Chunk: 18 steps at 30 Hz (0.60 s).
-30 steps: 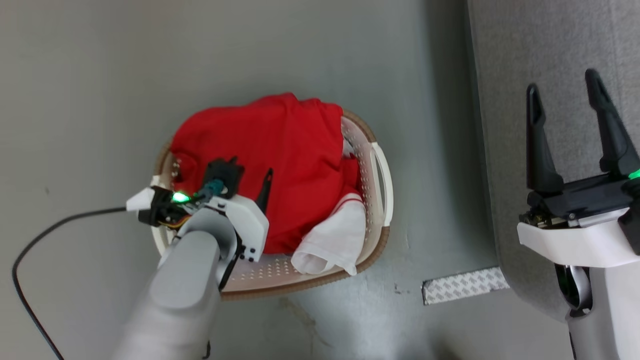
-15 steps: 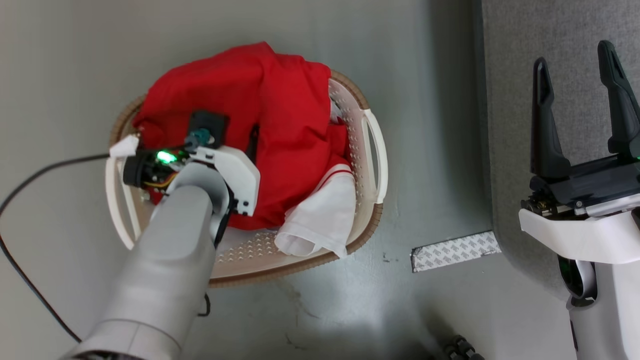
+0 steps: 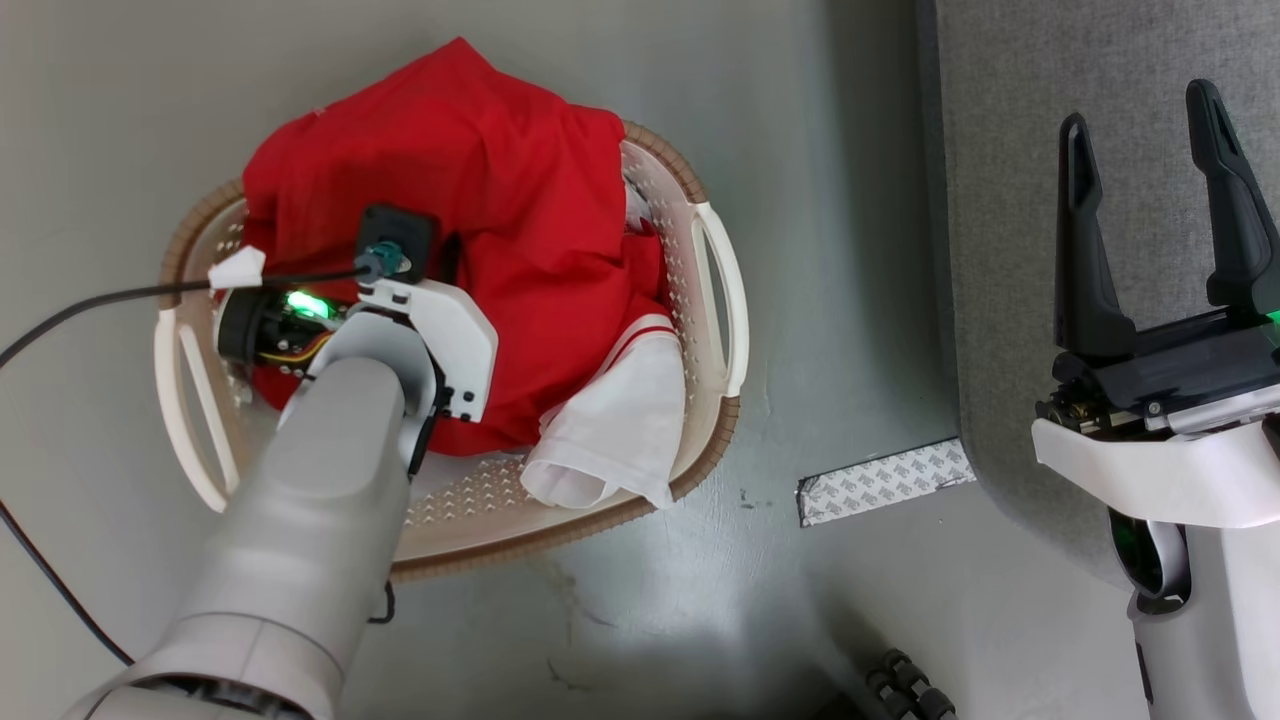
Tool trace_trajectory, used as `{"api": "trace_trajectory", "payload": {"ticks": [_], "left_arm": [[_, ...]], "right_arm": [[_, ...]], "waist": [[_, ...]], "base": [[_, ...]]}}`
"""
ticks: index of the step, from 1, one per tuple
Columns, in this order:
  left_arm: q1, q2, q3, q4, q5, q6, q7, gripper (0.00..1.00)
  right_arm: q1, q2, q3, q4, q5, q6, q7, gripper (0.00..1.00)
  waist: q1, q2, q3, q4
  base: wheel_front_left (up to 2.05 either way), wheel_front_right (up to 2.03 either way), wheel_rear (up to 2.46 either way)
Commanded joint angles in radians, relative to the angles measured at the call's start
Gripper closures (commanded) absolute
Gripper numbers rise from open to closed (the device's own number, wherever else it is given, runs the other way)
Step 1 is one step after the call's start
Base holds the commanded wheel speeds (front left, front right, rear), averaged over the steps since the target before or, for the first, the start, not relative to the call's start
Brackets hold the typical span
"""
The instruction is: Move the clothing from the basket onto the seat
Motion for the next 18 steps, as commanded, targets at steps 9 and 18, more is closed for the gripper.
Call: {"api": "trace_trajectory", "payload": {"ticks": [9, 18], "left_arm": [[0.026, -0.008, -0.005, 0.029, -0.043, -0.04, -0.071, 1.0], [0.208, -0.018, -0.017, -0.12, -0.231, -0.123, -0.12, 1.0]], "right_arm": [[0.021, 0.0, -0.022, 0.029, -0.02, -0.002, 0.0, 0.0], [0.101, 0.0, -0.045, 0.089, -0.049, -0.002, 0.0, 0.0]], "waist": [[-0.0001, 0.0, -0.076, 0.035], [-0.0001, 0.0, -0.279, 0.111]], "base": [[0.0, 0.0, 0.0], [0.0, 0.0, 0.0]]}}
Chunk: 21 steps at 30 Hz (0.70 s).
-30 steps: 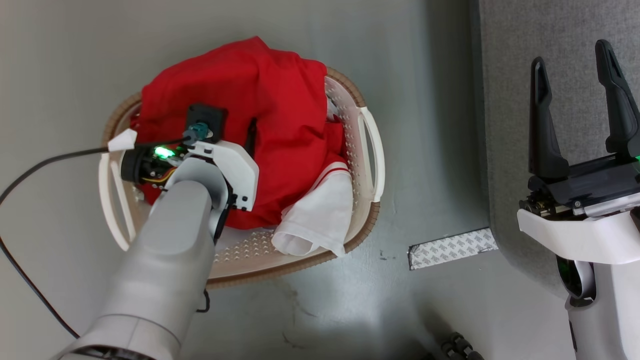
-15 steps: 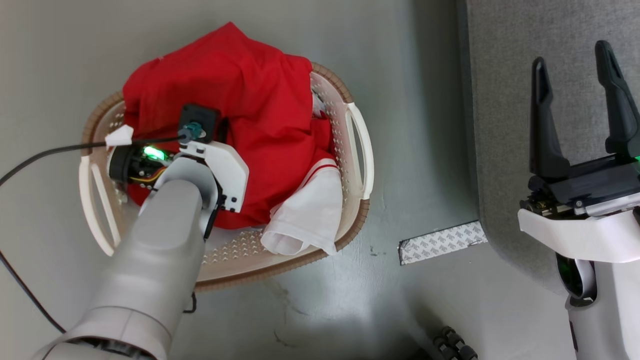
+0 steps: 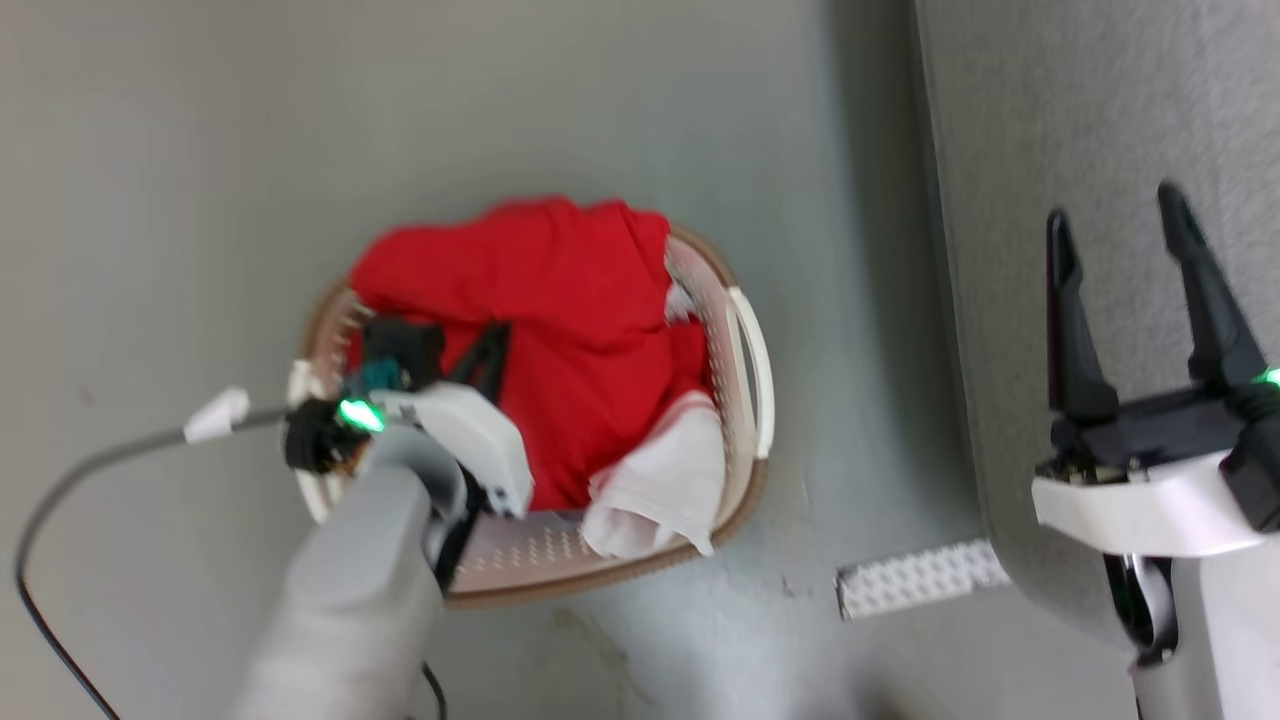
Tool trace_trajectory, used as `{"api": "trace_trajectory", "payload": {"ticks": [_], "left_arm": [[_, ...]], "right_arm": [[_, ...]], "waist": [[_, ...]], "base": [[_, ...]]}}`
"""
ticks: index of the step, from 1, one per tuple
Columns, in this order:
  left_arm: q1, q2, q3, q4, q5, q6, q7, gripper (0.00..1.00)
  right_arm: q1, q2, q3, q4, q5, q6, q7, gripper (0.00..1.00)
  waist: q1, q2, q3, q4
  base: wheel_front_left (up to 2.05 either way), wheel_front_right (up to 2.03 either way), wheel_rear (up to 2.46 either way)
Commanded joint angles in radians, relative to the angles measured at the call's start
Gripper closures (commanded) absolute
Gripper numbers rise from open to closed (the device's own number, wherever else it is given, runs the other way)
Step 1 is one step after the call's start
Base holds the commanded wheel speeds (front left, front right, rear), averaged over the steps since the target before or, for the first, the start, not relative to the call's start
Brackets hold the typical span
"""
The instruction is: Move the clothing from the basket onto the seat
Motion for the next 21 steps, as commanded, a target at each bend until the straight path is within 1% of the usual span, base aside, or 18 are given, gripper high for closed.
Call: {"api": "trace_trajectory", "payload": {"ticks": [1, 6, 10, 14, 16, 21], "left_arm": [[0.059, 0.003, -0.024, -0.052, -0.049, -0.007, -0.007, 1.0], [0.175, 0.002, -0.075, -0.195, -0.152, -0.013, -0.007, 1.0], [0.248, 0.003, -0.085, -0.306, -0.198, -0.014, -0.006, 1.0], [0.316, 0.026, -0.08, -0.437, -0.224, -0.014, 0.015, 1.0], [0.351, 0.039, -0.074, -0.512, -0.238, -0.006, 0.032, 1.0], [0.435, 0.082, -0.052, -0.718, -0.261, 0.038, 0.086, 1.0]], "right_arm": [[0.032, -0.001, -0.01, 0.016, -0.01, -0.002, 0.0, 0.0], [0.091, -0.001, -0.03, 0.045, -0.028, -0.002, 0.0, 0.0], [0.129, -0.001, -0.035, 0.063, -0.034, -0.002, 0.0, 0.0], [0.158, -0.001, -0.032, 0.08, -0.031, -0.002, 0.0, 0.0], [0.172, -0.001, -0.031, 0.085, -0.026, -0.002, 0.0, 0.0], [0.208, -0.001, -0.024, 0.104, -0.021, -0.002, 0.0, 0.0]], "waist": [[0.0001, -0.0001, -0.113, 0.054], [0.0001, -0.0001, -0.221, 0.092], [0.0001, -0.0001, -0.288, 0.11], [0.0001, -0.0001, -0.351, 0.115], [0.0001, -0.0001, -0.379, 0.115], [0.0001, -0.0001, -0.445, 0.112]], "base": [[0.0, 0.0, 0.0], [0.0, 0.0, 0.0], [0.0, 0.0, 0.0], [0.0, 0.0, 0.0], [0.0, 0.0, 0.0], [0.0, 0.0, 0.0]]}}
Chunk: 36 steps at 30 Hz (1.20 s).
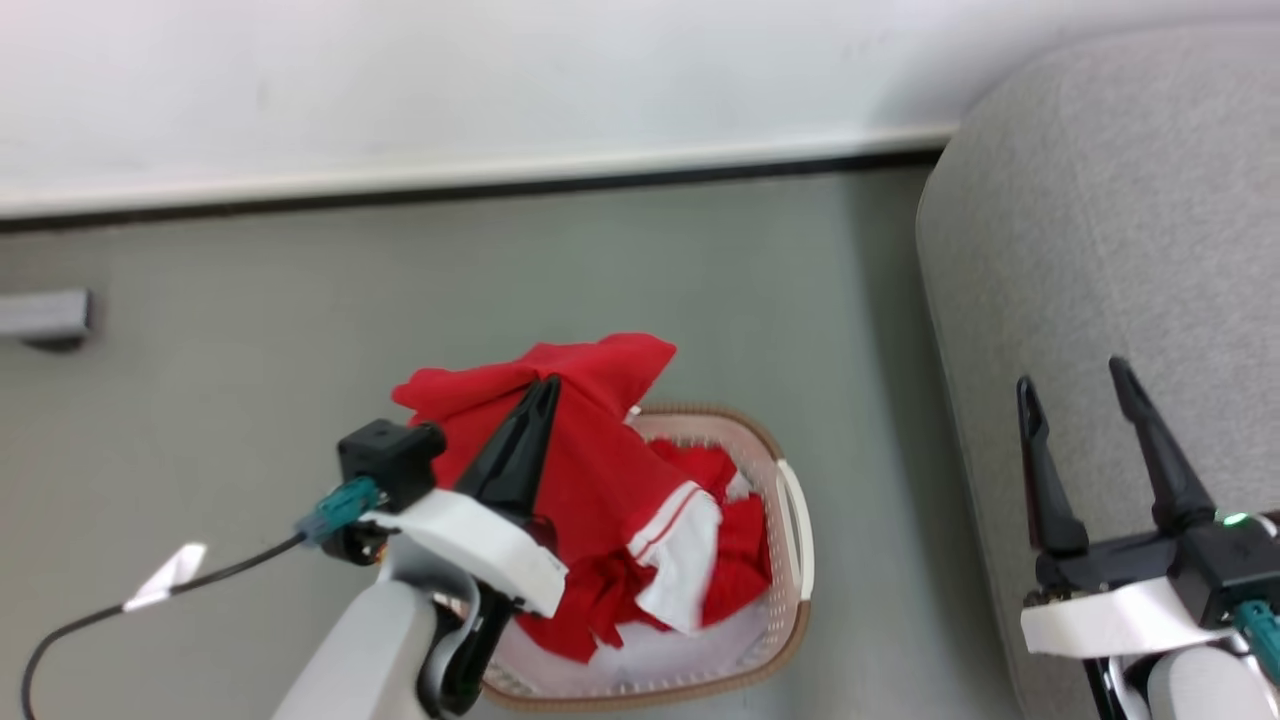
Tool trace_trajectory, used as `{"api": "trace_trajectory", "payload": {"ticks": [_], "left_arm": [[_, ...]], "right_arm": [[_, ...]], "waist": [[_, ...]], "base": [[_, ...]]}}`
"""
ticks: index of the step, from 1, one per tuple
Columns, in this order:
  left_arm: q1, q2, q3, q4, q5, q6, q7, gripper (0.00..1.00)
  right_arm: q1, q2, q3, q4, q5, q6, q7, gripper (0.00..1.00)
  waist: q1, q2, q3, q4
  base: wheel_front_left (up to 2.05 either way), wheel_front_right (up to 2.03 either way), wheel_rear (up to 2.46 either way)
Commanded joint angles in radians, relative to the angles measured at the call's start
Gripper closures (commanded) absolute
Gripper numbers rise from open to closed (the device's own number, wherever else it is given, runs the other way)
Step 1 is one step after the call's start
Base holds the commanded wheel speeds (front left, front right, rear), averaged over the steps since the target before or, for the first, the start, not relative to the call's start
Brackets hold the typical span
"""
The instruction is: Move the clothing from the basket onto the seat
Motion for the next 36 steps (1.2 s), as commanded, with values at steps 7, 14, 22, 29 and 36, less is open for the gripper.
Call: {"api": "trace_trajectory", "payload": {"ticks": [7, 14, 22, 29, 36], "left_arm": [[0.142, 0.06, 0.052, -0.266, -0.041, 0.077, 0.063, 1.0], [0.258, 0.102, 0.083, -0.422, -0.062, 0.131, 0.102, 1.0], [0.332, 0.136, 0.098, -0.537, -0.081, 0.167, 0.157, 1.0], [0.345, 0.157, 0.086, -0.603, -0.077, 0.17, 0.195, 1.0], [0.32, 0.162, 0.042, -0.634, -0.062, 0.149, 0.23, 1.0]], "right_arm": [[0.075, -0.001, -0.006, 0.02, 0.005, -0.002, 0.0, 0.0], [0.137, -0.001, -0.01, 0.041, -0.016, -0.002, 0.0, 0.0], [0.17, -0.014, 0.051, 0.023, -0.003, -0.002, 0.0, 0.0], [0.13, -0.074, 0.224, -0.024, 0.066, -0.002, 0.0, 0.0], [0.03, -0.167, 0.483, -0.03, 0.174, -0.002, 0.0, 0.0]], "waist": [[0.0004, -0.0001, -0.132, -0.007], [0.0004, -0.0001, -0.242, -0.01], [0.0004, -0.0001, -0.311, -0.008], [0.0004, -0.0001, -0.307, 0.0], [0.0004, -0.0001, -0.3, 0.005]], "base": [[0.0, 0.0, 0.0], [0.0, 0.0, 0.0], [0.0, 0.0, 0.0], [0.0, 0.0, 0.0], [0.0, 0.0, 0.0]]}}
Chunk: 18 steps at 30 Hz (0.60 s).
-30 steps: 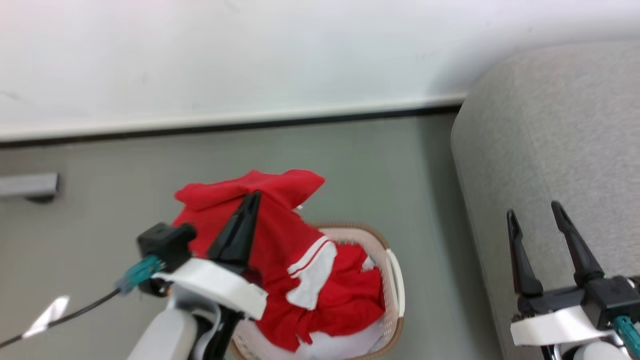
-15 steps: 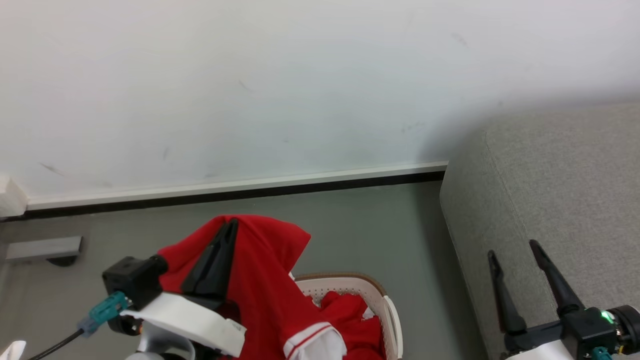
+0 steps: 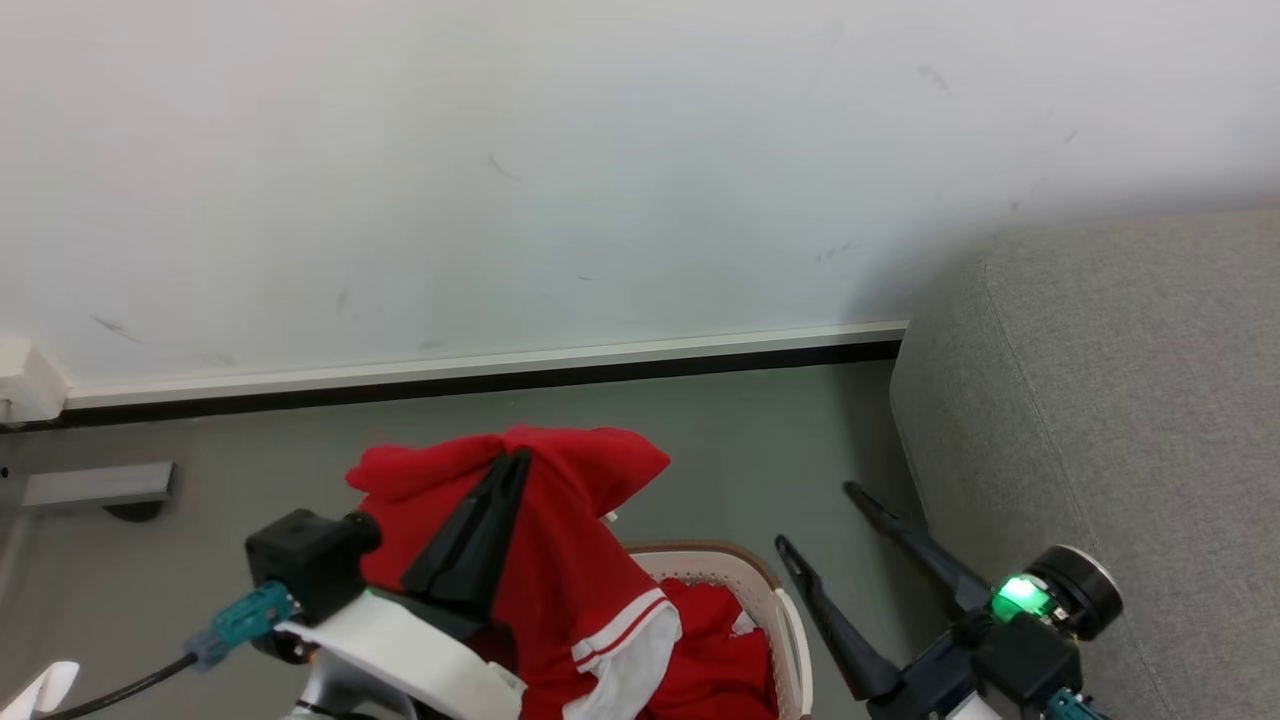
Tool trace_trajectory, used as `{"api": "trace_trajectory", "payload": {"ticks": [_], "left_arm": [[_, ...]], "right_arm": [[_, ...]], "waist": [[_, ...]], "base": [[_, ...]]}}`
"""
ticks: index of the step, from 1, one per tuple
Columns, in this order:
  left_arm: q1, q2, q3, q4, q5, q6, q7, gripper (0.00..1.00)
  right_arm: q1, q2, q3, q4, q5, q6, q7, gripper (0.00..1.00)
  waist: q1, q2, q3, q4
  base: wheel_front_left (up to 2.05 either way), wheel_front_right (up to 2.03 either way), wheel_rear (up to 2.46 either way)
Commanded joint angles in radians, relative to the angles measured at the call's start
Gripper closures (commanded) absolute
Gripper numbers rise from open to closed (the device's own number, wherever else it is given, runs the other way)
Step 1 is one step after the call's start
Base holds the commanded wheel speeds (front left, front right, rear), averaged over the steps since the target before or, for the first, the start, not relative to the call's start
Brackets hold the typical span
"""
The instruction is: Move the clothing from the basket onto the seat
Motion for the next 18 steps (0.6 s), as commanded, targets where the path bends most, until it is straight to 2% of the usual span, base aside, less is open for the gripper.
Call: {"api": "trace_trajectory", "payload": {"ticks": [1, 8, 18], "left_arm": [[-0.016, 0.005, -0.008, -0.008, 0.007, -0.006, 0.006, 1.0], [-0.046, -0.008, -0.063, -0.018, 0.019, -0.03, 0.03, 1.0], [-0.073, -0.047, -0.186, -0.037, 0.036, -0.074, 0.077, 1.0]], "right_arm": [[-0.038, -0.018, 0.048, 0.009, 0.028, -0.002, 0.0, 0.0], [-0.172, -0.055, 0.226, 0.062, 0.096, -0.002, 0.001, 0.0], [-0.296, -0.047, 0.406, 0.137, 0.194, -0.002, 0.0, 0.0]], "waist": [[0.0, 0.0, 0.001, 0.0], [0.0, 0.0, -0.005, 0.005], [0.0, 0.0, 0.0, 0.014]], "base": [[0.0, 0.0, 0.0], [0.0, 0.0, 0.0], [0.0, 0.0, 0.0]]}}
